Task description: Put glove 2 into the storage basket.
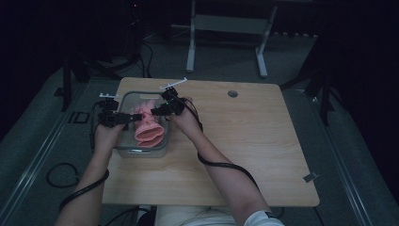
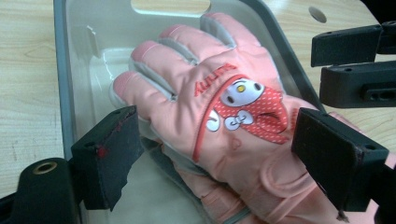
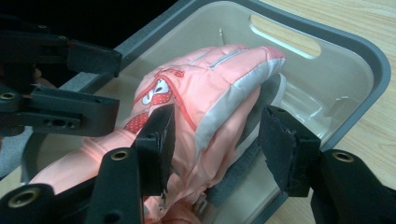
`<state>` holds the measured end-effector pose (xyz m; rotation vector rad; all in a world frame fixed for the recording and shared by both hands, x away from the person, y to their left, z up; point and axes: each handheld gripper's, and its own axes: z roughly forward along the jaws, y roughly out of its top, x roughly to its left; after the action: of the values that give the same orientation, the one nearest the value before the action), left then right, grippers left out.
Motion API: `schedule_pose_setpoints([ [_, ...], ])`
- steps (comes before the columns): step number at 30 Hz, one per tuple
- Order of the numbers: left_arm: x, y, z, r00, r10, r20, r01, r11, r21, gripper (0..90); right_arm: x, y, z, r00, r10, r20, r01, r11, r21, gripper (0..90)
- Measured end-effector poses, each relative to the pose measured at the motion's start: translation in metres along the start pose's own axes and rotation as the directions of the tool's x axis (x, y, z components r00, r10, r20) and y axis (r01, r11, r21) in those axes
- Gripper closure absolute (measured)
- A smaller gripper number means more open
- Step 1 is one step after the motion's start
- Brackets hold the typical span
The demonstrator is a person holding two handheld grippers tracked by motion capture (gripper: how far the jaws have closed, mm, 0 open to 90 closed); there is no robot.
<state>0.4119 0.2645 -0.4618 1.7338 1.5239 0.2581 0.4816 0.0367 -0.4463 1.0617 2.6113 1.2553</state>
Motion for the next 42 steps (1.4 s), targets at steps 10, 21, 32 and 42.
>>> schedule_pose_setpoints([
  [10,-0.009,0.006,-0.01,0.9991,0.041,-0.003,-0.042,0.9987,-0.028,14.5,-0.001,-0.002,-0.01,1.0,-0.003,-0.002,0.003,1.0,-0.014,46.3],
  [21,-0.039,0.003,-0.025,0.989,0.148,0.0,-0.147,0.9846,-0.094,6.6,-0.012,-0.012,-0.03,0.999,0.008,-0.043,-0.009,0.999,-0.034,36.7],
  [32,-0.083,-0.014,-0.029,0.9592,0.273,0.072,-0.264,0.9574,-0.117,1.7,-0.018,-0.031,-0.063,0.9905,-0.048,-0.129,0.041,0.998,-0.057,20.3],
  [42,-0.126,-0.028,-0.034,0.9195,0.37,0.132,-0.344,0.9201,-0.188,1.7,-0.03,-0.055,-0.087,0.9921,-0.076,-0.1,0.066,0.993,-0.096,17.3],
])
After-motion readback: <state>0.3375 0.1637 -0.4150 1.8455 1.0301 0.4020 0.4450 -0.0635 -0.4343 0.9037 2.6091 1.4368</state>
